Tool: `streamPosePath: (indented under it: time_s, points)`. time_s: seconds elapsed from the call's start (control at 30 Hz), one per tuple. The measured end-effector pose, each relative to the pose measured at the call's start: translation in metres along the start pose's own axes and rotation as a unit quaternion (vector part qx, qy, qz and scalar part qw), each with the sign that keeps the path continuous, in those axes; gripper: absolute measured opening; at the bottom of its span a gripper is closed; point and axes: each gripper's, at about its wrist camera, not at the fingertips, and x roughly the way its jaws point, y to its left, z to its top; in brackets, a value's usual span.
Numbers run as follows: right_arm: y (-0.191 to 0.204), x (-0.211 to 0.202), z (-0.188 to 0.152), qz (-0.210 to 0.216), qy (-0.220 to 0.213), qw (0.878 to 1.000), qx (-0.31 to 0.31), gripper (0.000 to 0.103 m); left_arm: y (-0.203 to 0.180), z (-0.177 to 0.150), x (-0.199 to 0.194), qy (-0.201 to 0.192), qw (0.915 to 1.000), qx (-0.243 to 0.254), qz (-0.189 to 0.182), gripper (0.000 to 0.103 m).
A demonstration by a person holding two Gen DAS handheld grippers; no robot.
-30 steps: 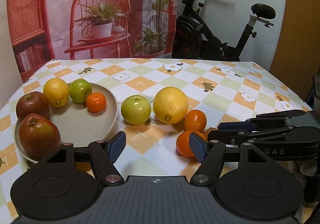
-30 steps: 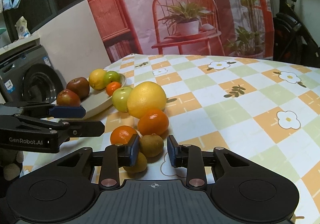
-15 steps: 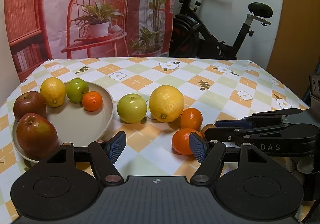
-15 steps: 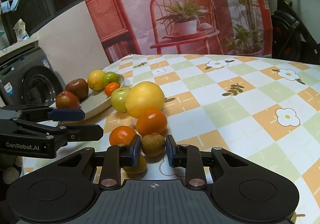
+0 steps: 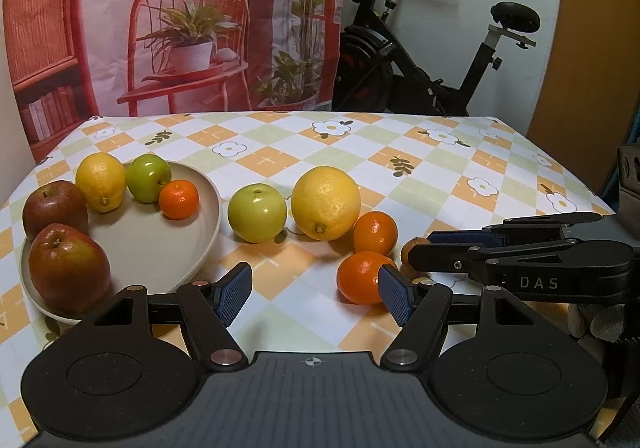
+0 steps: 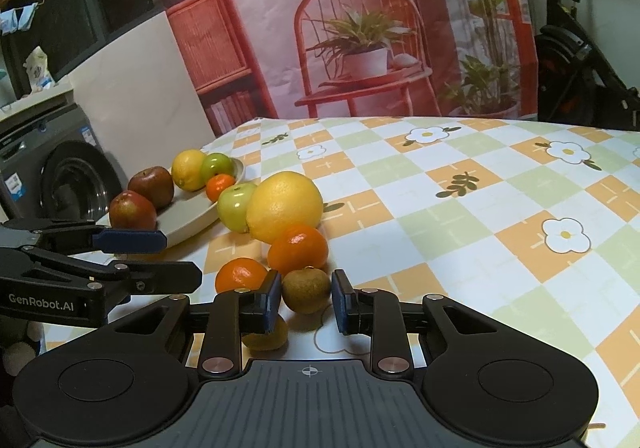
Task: Organize fruits
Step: 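Lower the left gripper around a tangerine and close it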
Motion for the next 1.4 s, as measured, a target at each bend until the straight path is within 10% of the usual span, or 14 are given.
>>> streamPosePath:
  time_s: [0.93,1.4]
  points:
    - [-0.003,-0.011,-0.001,-0.005,-0.017,1.000,0.010,0.025,-0.006,0.008,0.004,0.012,0.9997,0.018,-0.013,0.084]
    - [-0.012,-0.018,-0.004,-0.014,-0.032,0.999,0.026,0.025,-0.007,0.019,0.038,0.078,0.9953,-0.035,-0.047,0.068]
